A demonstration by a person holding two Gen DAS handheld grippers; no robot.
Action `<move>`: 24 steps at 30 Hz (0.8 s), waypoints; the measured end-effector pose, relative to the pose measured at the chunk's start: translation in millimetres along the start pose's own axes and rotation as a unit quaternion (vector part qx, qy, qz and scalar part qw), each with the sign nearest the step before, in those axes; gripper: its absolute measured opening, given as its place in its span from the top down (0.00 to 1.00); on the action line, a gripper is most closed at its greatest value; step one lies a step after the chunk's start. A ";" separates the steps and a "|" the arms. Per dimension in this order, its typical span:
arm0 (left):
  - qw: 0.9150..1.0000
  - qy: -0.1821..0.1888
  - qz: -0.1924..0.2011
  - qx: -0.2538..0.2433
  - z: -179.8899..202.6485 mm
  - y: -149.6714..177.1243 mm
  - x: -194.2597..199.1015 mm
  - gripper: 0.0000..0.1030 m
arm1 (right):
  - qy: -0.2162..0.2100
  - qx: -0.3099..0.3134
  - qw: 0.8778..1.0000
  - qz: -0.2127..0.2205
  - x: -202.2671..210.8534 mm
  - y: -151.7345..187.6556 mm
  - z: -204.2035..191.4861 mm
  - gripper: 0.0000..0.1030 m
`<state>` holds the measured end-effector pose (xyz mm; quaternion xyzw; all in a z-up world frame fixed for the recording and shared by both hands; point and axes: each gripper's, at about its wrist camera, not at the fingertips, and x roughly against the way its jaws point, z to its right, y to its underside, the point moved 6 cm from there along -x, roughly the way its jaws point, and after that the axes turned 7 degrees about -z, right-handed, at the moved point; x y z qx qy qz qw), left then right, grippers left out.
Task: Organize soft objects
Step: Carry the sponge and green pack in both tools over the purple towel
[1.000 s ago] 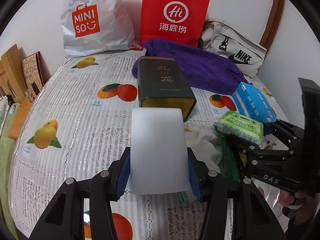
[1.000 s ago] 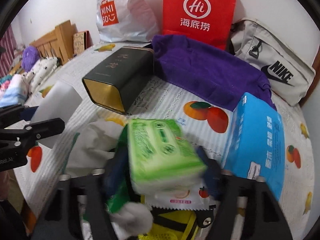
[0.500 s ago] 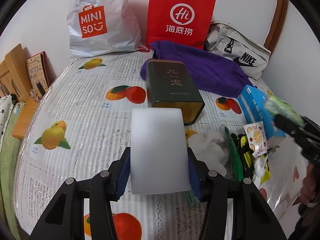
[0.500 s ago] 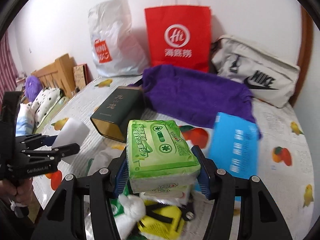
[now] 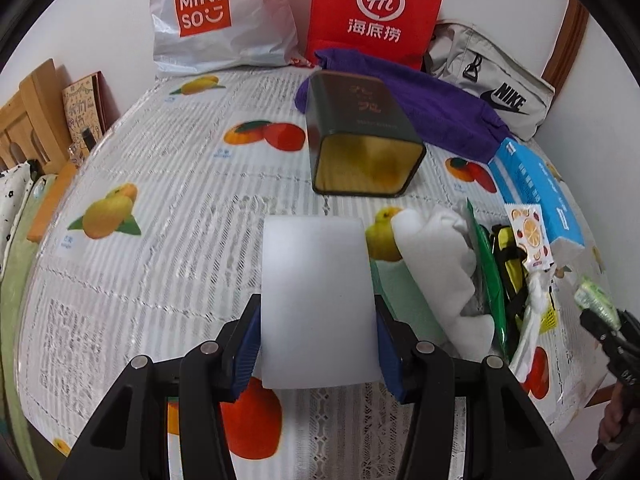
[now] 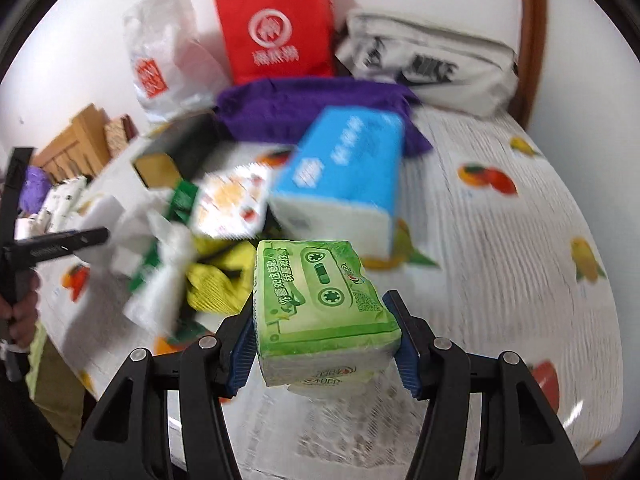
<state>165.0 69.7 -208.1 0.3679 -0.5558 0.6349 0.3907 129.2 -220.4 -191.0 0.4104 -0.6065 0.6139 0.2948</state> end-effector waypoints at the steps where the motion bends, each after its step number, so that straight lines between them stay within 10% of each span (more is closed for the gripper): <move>1: 1.000 0.000 -0.002 -0.001 1.5 1.2 -1.6 0.52 | 0.002 -0.003 1.000 -0.003 -3.3 3.2 2.8 0.43; 24: 1.000 -0.014 0.013 -0.002 8.3 -40.9 31.9 0.52 | -0.043 0.022 0.999 0.019 14.9 -24.5 -1.8 0.43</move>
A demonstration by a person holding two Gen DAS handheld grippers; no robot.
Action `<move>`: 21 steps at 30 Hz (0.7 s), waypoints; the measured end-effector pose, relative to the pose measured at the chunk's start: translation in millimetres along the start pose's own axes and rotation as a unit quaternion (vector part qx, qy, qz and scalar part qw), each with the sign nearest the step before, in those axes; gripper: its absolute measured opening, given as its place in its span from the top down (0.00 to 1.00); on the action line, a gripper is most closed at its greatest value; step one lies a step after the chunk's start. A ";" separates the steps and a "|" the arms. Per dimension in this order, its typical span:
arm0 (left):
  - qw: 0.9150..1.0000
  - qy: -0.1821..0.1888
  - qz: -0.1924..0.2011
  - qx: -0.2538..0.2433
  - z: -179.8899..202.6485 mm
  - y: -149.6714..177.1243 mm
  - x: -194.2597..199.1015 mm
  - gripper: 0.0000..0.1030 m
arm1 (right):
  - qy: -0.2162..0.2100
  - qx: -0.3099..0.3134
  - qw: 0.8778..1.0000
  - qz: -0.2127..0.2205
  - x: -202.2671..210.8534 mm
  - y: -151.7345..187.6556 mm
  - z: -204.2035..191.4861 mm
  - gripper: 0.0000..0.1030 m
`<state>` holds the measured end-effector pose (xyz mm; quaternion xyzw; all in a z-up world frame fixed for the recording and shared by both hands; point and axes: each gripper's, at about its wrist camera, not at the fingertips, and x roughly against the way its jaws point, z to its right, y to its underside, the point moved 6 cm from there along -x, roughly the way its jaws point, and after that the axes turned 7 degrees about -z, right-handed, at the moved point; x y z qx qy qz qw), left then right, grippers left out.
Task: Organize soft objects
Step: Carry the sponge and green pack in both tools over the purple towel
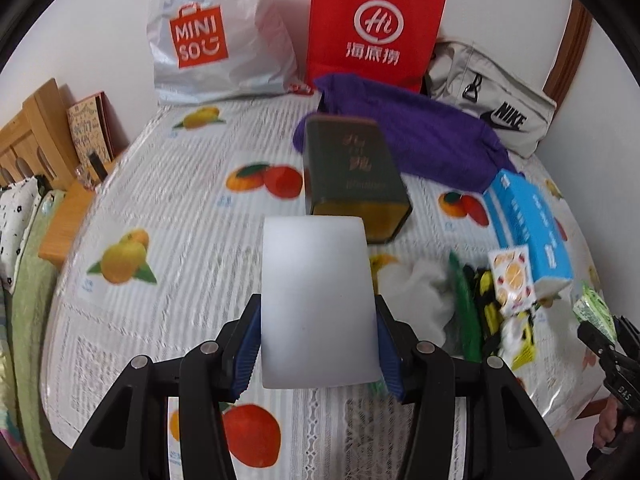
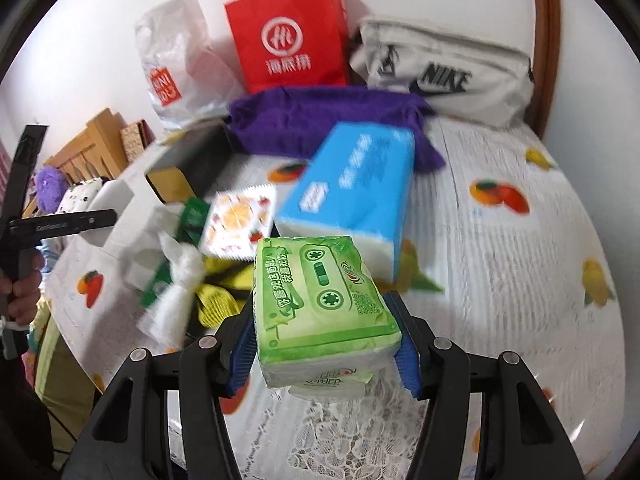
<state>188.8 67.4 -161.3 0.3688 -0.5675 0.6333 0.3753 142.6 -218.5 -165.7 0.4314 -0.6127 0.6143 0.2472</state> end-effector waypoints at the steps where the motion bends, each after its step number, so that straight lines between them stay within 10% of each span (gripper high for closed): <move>1: 1.000 -0.001 0.002 0.000 0.7 -4.5 2.1 0.52 | -0.002 0.003 1.000 0.005 3.8 -4.7 -0.9 0.43; 21: 0.999 -0.010 0.022 -0.023 23.5 -121.7 -0.2 0.51 | 0.045 -0.002 0.998 0.050 1.6 -140.0 12.1 0.43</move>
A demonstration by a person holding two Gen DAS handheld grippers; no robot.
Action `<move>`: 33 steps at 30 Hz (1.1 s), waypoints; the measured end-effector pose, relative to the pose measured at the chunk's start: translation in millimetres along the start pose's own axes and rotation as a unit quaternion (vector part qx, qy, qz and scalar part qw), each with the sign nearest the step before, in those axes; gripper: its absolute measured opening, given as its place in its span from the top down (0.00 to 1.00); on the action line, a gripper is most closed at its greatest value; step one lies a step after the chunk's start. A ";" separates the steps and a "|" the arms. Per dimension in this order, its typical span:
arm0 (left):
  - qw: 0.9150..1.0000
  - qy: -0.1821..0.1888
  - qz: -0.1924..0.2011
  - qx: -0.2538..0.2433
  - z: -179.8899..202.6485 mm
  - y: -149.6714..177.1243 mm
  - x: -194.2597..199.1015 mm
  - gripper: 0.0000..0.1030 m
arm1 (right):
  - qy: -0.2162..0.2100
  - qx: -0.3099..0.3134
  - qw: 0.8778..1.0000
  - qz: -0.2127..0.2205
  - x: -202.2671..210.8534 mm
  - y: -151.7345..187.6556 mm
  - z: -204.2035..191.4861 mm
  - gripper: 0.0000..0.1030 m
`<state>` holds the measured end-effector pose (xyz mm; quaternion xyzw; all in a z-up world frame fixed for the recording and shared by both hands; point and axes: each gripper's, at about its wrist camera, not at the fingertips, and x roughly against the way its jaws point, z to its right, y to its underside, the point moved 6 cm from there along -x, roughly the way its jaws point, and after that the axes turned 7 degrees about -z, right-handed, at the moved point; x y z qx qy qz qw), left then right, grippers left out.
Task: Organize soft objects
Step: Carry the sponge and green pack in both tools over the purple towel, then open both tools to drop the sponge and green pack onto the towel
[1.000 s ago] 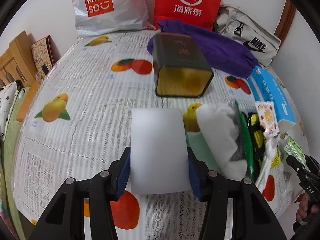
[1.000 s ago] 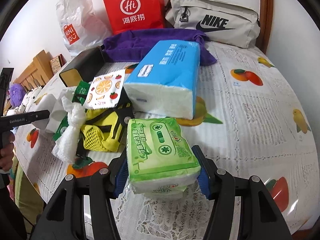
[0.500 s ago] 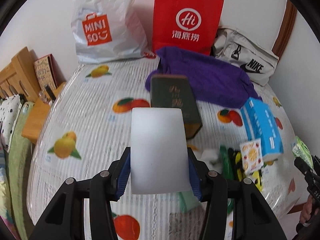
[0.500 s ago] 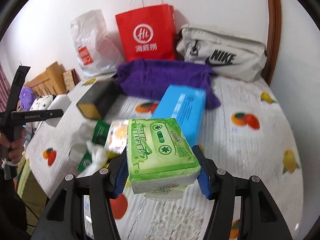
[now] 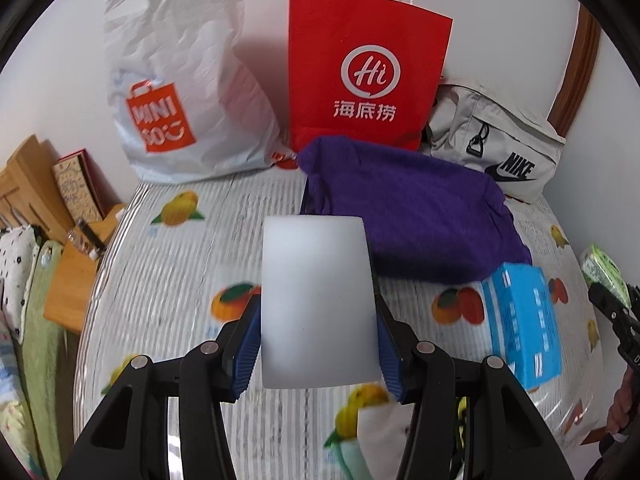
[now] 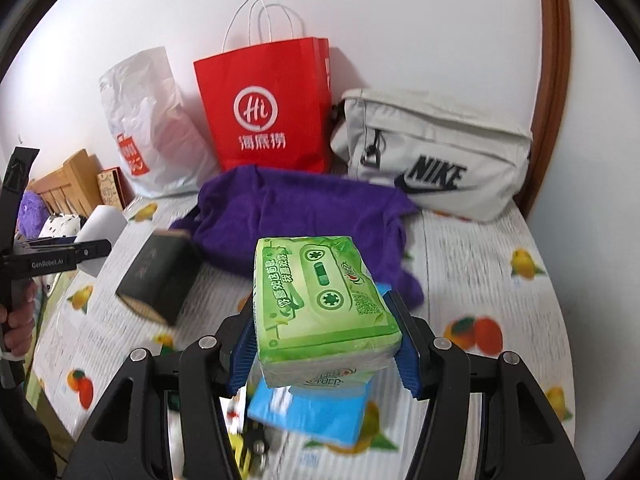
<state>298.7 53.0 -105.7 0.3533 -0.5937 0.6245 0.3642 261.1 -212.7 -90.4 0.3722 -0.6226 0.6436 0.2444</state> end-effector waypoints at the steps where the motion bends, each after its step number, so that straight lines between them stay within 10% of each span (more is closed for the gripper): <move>1: 1.000 0.000 0.000 -0.002 0.8 -5.9 -2.5 0.51 | 0.001 0.000 1.000 0.001 -2.8 -5.6 -0.3 0.43; 33: 0.994 0.054 -0.093 -0.028 39.8 -138.1 -161.8 0.51 | 0.027 -0.005 0.997 -0.077 -172.8 -93.3 38.9 0.43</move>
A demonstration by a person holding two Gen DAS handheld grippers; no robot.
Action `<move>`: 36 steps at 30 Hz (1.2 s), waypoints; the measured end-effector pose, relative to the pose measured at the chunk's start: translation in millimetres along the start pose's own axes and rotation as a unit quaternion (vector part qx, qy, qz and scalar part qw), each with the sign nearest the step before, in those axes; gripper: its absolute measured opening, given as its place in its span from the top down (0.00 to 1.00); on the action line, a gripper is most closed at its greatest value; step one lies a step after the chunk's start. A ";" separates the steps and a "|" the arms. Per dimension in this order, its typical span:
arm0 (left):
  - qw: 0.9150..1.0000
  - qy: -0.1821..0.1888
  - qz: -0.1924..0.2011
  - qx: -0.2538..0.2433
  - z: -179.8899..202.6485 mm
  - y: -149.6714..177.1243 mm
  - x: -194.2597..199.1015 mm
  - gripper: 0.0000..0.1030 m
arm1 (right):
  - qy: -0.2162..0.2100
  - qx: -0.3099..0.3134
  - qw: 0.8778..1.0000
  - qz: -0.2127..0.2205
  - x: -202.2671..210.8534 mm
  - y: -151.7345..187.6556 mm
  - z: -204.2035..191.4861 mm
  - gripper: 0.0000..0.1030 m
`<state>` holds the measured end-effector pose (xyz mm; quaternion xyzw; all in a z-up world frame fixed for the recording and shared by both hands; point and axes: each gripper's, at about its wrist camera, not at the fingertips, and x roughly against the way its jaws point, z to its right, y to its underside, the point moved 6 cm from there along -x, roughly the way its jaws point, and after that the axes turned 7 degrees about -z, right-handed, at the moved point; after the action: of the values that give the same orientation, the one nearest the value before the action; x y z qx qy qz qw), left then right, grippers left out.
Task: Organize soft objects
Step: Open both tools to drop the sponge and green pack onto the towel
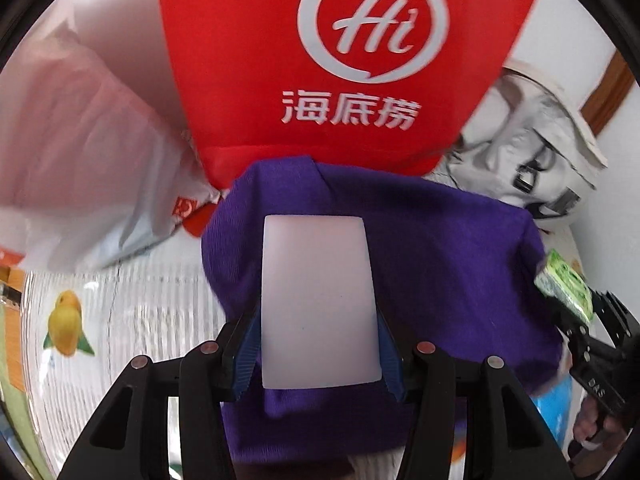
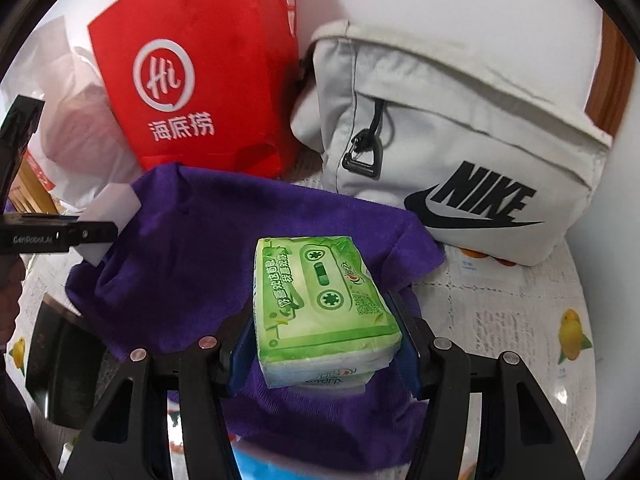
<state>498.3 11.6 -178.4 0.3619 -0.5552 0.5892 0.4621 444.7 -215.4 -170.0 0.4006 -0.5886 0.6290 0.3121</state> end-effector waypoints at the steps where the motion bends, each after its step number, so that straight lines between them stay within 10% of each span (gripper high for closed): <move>1: 1.000 -0.001 -0.003 -0.001 0.7 -4.0 -5.6 0.51 | 0.001 0.000 1.000 -0.006 -4.9 -1.2 0.8 0.43; 14: 0.999 0.005 -0.036 0.002 -0.8 -20.2 -49.5 0.40 | 0.007 0.000 0.998 -0.055 -41.1 -11.4 7.2 0.42; 18: 0.999 0.034 -0.034 0.003 3.3 -18.9 -45.0 0.28 | 0.010 0.009 0.998 -0.054 -42.2 -12.8 4.2 0.22; 36: 0.997 0.035 0.058 0.027 13.5 39.8 78.3 0.26 | -0.011 0.005 1.000 0.011 62.0 17.0 -13.6 0.22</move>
<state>435.1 11.1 -116.0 0.3207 -0.5429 0.6422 0.4359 398.1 -208.8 -124.1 0.4032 -0.5929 0.6309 0.2964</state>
